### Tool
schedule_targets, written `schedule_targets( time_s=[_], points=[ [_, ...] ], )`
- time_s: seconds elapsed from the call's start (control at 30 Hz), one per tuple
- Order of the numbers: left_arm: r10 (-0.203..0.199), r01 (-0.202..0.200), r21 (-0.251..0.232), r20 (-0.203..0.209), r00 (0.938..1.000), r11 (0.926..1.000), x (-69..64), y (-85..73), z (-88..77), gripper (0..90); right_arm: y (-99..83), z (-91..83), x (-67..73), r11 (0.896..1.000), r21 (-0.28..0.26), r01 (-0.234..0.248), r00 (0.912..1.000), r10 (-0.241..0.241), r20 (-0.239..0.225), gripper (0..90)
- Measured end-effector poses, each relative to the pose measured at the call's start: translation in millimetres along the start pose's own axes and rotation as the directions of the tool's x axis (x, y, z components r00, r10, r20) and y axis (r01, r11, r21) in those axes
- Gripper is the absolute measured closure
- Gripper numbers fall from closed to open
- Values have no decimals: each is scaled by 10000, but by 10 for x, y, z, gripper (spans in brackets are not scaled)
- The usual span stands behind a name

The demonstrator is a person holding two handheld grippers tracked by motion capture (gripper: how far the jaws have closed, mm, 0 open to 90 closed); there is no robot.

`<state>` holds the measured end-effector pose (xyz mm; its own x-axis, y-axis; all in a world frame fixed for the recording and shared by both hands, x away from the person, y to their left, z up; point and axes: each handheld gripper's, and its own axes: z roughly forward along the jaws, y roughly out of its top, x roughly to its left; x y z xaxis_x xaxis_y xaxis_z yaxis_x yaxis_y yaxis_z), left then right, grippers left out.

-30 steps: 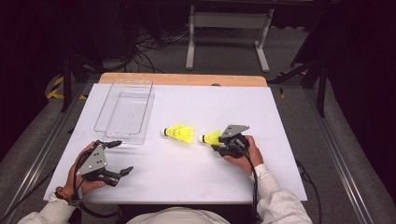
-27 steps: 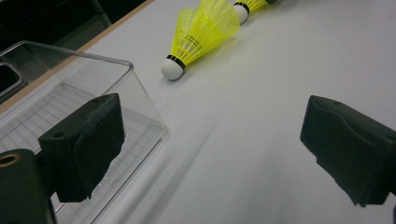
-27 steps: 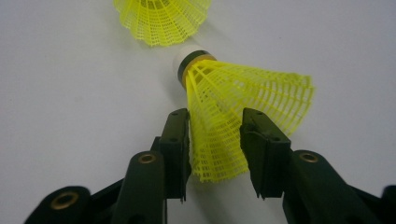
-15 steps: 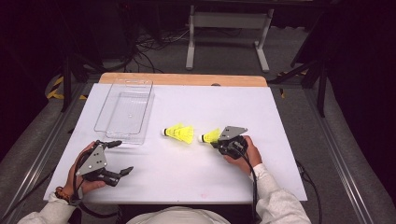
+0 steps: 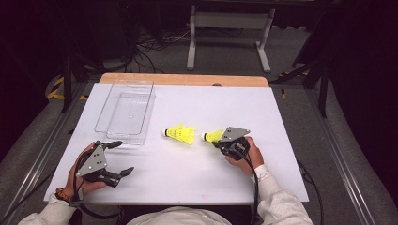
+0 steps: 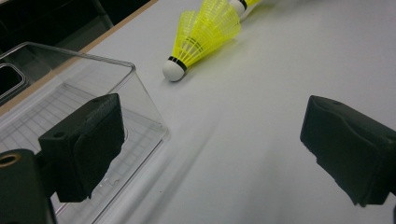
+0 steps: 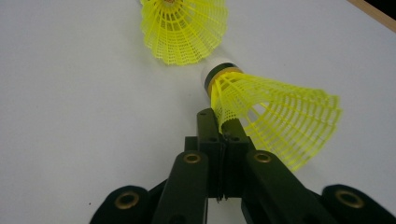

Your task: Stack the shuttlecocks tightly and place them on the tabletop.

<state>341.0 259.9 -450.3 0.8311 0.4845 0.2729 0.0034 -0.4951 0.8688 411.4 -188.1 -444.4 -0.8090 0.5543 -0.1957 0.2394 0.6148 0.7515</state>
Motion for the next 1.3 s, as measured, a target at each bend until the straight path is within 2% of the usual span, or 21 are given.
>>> schedule_targets(
  time_s=[0.3,0.57,0.93,1.17,1.3],
  points=[
    [-79,79,13,-28,10000,10000,1,-14,-31,74,53,9,47,9997,-254,48,9999,-51,-128,896],
    [-133,134,-164,42,9999,9998,10,-17,-38,74,112,63,117,9991,-412,43,9997,-53,-233,896],
    [-22,23,-109,57,10000,9999,15,-2,-27,74,193,165,183,9981,-612,39,9994,-59,-330,896],
    [-237,241,-234,146,9996,9994,36,-34,-42,74,225,231,181,9982,-596,58,9993,-81,-376,896],
    [-156,159,-244,135,9998,9996,31,-33,-57,73,246,258,187,9979,-644,45,9991,-71,-414,896]
  ],
)
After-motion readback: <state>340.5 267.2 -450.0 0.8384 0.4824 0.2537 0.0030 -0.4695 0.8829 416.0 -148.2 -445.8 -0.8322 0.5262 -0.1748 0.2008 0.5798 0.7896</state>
